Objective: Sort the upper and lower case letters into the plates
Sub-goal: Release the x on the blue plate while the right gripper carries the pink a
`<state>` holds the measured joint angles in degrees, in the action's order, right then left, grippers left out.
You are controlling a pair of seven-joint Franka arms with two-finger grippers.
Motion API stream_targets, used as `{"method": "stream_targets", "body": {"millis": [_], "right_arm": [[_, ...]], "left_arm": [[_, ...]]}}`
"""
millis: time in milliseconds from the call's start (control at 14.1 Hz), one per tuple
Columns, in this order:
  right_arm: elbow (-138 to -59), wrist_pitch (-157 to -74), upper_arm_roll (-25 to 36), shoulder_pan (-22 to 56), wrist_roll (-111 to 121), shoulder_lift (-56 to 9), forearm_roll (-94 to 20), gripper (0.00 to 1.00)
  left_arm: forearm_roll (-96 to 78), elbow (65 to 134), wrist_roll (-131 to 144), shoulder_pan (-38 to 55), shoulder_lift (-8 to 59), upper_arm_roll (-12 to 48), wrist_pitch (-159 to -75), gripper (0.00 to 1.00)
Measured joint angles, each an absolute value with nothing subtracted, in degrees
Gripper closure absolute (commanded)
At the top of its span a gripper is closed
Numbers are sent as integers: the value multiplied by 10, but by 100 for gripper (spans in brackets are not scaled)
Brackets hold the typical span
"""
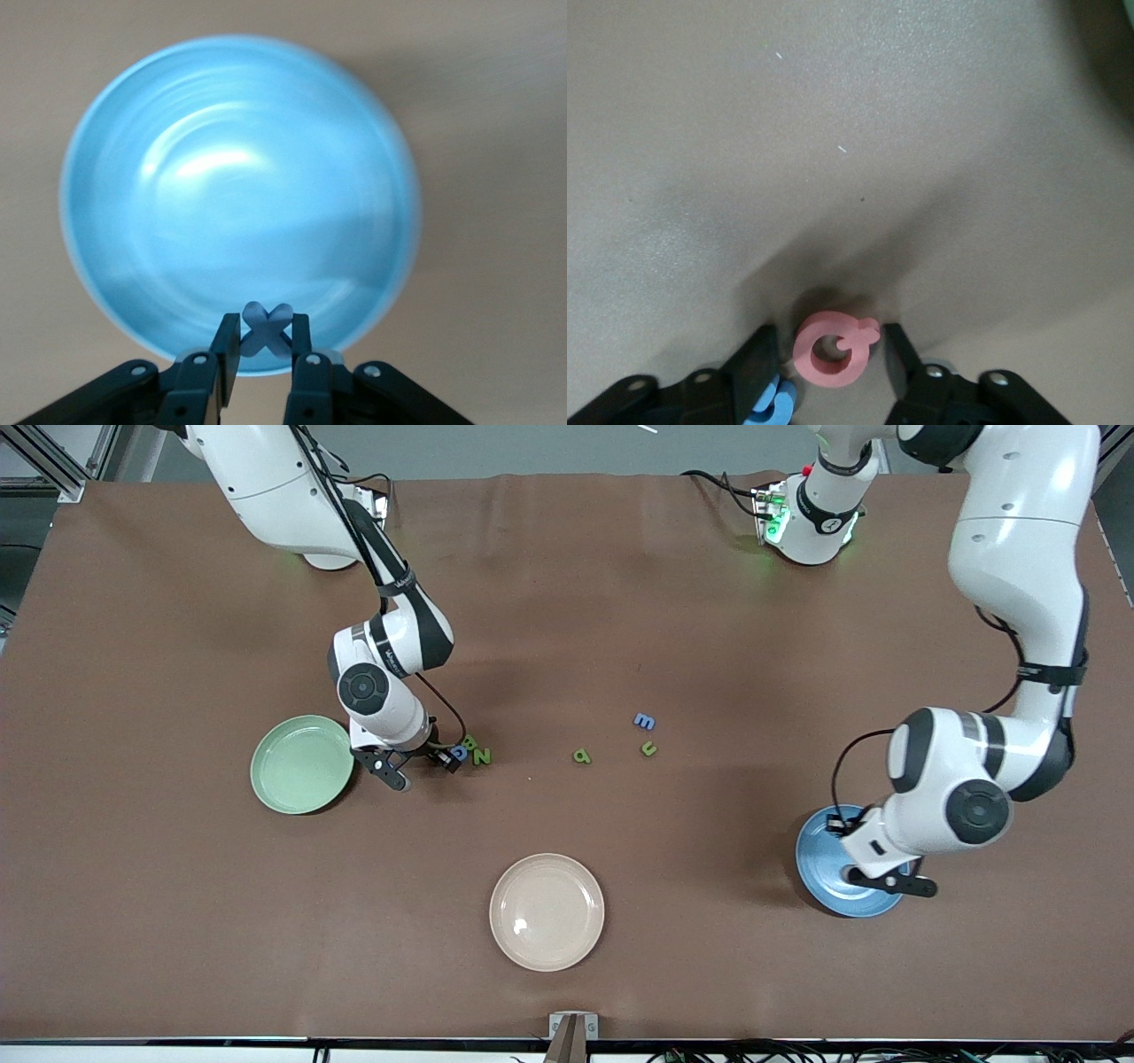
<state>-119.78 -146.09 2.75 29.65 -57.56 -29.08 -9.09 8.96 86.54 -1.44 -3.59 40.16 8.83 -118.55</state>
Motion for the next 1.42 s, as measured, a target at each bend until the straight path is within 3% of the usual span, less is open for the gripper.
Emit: {"method": "stream_targets", "body": {"millis": [71,142,213,355,426,498,711,995,1208,1422], "right_arm": [[-1198,-1460,28,297,-576,-291,-91,78],[-1198,-1457,28,297,-576,-290,-91,95],[-1196,-1451,28,297,-576,-287,-91,100],[-1194,-1435,29,297,-576,-284,-91,100],[-1192,-1427,30,297,-573,-284,-91,100],[-1189,-1416,31,296,-565,-284,-91,100],[-1168,-1352,39,268,-503,-268,-91,100],[-1156,-1281,45,153,-303,-212,-90,100],[-1184,-1274,46,72,-172,-184,-90,100],[-1230,-1312,45,47,-130,-178,-90,100]], "left_arm": [[90,867,-23,-50,407,89,-1189,95],[90,868,-25,-56,413,89,-1194,92],[90,869,-25,-55,417,90,-1199,87],[90,869,-23,-50,425,94,-1210,56],[90,869,-22,-49,427,94,-1215,21],[90,869,-22,-48,428,94,-1217,0],[90,869,-20,-51,428,94,-1218,0],[90,868,48,-41,426,123,-1213,0],[90,867,152,-5,421,158,-1187,0],[90,869,248,14,421,195,-1184,3]]}}
